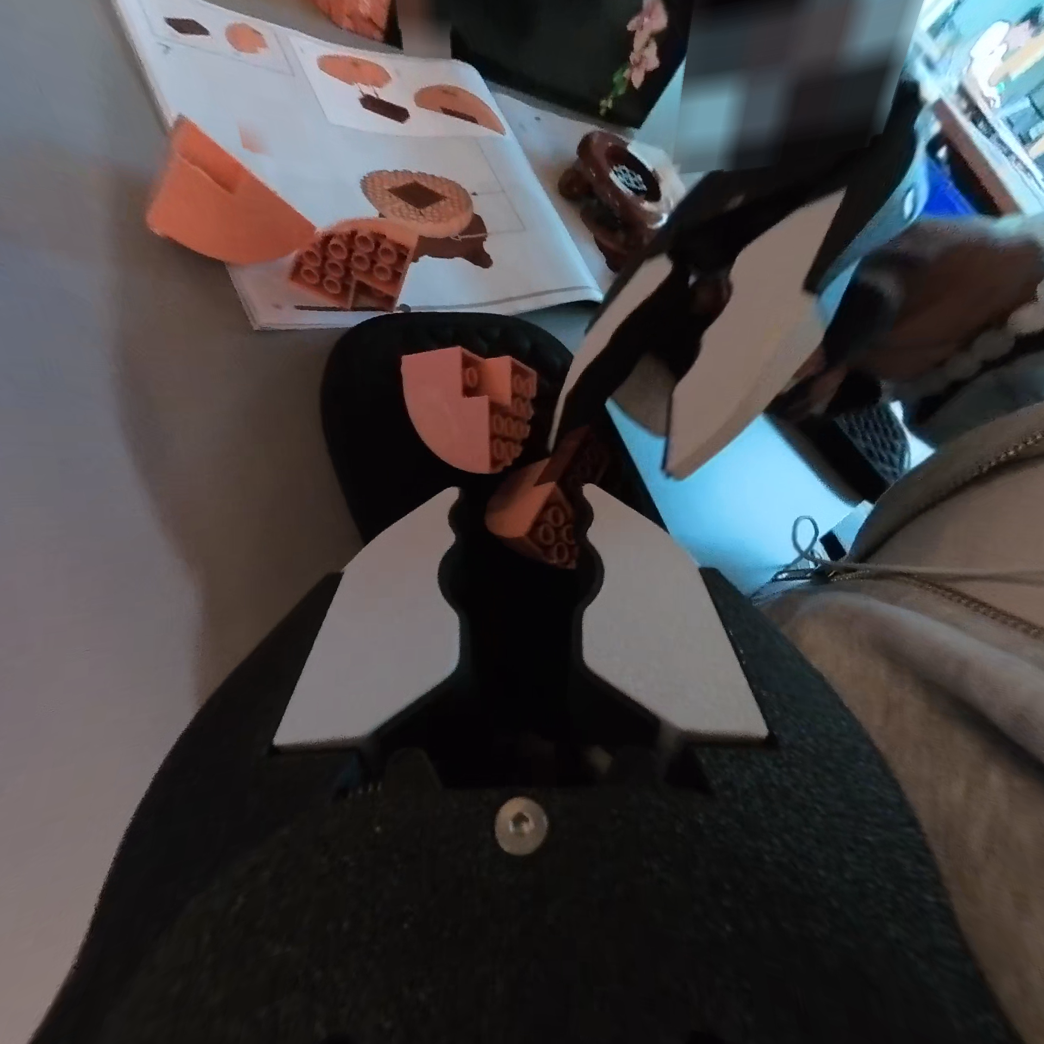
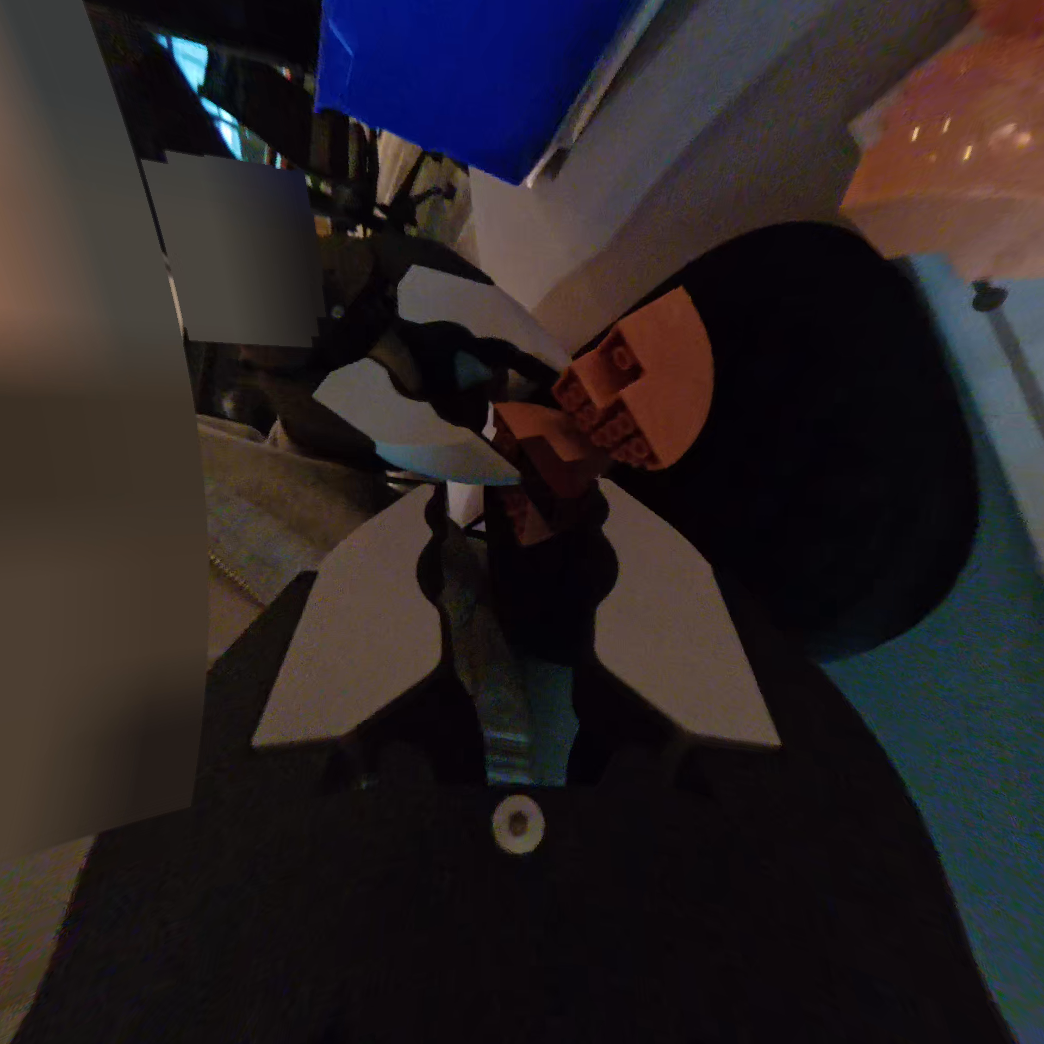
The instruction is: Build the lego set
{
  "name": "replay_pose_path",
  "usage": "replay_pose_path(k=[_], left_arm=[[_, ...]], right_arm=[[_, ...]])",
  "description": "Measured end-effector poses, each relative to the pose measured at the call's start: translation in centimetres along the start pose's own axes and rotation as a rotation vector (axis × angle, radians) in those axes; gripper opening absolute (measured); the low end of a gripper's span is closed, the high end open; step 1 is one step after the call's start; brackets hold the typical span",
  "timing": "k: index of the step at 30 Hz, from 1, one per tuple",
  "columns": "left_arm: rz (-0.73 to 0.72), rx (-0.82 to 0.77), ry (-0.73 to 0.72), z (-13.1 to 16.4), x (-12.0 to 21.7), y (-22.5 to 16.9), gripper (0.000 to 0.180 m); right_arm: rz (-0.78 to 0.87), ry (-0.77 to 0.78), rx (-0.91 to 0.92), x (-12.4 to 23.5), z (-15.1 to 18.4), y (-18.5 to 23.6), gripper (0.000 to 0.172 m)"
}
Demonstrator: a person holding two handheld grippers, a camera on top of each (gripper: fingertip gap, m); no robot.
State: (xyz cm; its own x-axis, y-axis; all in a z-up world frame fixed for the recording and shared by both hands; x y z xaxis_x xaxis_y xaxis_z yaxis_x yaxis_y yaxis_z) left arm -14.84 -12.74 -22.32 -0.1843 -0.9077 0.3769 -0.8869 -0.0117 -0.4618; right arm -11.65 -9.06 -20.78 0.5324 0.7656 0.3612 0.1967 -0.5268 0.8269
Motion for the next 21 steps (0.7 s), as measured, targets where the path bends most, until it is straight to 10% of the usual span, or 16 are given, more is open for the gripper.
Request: replay_pose_path(k=[8, 11, 17, 21], left_arm=[[0.048, -0.074, 0.061, -0.4, -0.1, 0.1, 0.037], [0.06, -0.114, 0.094, -0.7, -0.3, 0.2, 0.038], [0.096, -0.172, 0.14, -0.8, -0.5, 0.1, 0.039], [0.142, -0.177, 0.16, -1.0, -0.6, 0.3, 0.04]], right_arm=[[0.108, 0.014, 0.415, 2.5, -3.7, -1.2, 0.03], [0.173, 0.07, 0.679, 1.6, -5.1, -2.9, 0.048], [0.055, 0.372, 0.658, -1.1, -3.6, -4.1, 0.039], [0.157, 0.288, 0.694, -0.4, -3.9, -3.9, 0.037]])
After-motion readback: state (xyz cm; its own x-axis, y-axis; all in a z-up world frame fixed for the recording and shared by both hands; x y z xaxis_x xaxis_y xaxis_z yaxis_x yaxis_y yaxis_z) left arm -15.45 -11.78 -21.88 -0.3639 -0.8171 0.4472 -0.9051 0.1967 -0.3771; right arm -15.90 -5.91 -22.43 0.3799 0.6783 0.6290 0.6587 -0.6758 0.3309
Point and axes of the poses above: each gripper's, where its closed fingertips meet, x back along the fingers, z out of its underside, y = z × x across the jaws, the point moved 2 cm from there along x, back along the fingers, and after that the axes turned 9 degrees about -y, right-handed, at the moved point
